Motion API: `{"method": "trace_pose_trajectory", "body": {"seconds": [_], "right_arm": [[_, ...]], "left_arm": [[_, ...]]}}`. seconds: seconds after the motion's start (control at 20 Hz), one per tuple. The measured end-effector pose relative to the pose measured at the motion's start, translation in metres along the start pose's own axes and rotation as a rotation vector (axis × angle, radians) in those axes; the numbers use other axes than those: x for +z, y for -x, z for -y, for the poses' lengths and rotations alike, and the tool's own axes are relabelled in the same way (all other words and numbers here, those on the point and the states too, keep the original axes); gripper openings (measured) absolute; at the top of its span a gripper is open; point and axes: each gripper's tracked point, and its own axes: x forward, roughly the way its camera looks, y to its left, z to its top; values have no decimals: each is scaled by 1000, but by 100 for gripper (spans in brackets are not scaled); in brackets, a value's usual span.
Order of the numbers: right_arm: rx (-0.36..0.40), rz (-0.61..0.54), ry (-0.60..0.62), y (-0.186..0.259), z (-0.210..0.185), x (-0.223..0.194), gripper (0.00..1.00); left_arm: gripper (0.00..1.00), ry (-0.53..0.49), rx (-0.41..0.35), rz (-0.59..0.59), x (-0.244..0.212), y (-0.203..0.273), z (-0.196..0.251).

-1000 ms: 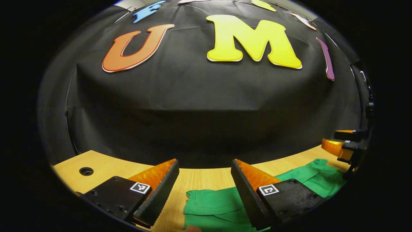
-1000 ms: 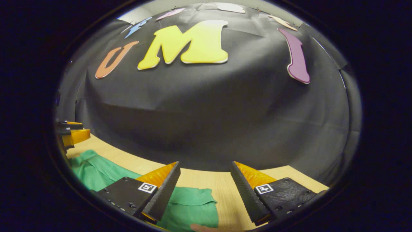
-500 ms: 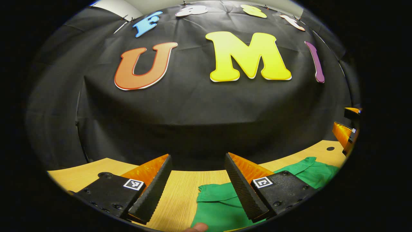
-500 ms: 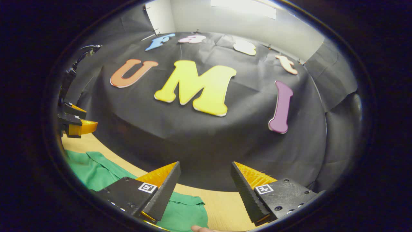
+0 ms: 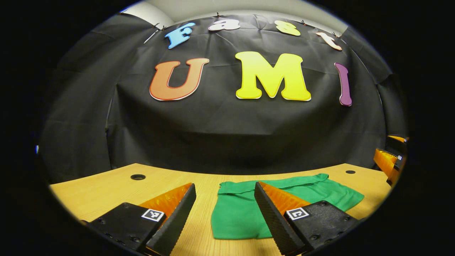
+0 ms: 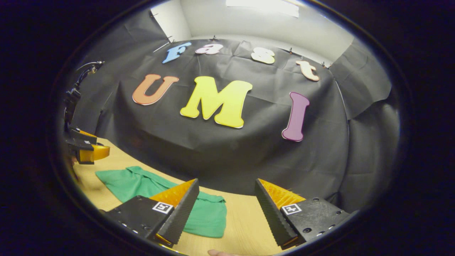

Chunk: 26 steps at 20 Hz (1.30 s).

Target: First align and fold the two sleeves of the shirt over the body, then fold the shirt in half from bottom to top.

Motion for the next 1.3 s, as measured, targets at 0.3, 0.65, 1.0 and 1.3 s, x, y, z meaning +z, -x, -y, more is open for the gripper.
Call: {"method": "trace_pose_trajectory", "body": {"seconds": [0.3, 0.65, 1.0, 1.3], "right_arm": [[30, -12, -78, 79, 24, 9, 96], [106, -34, -96, 184, 40, 47, 95], [56, -96, -236, 220, 79, 86, 94], [36, -201, -233, 222, 94, 73, 95]], "left_arm": [[100, 34, -4, 1, 7, 91, 18], [100, -11, -13, 15, 51, 200, 53], [100, -86, -17, -15, 68, 255, 74], [100, -99, 1, -52, 85, 254, 65]]}}
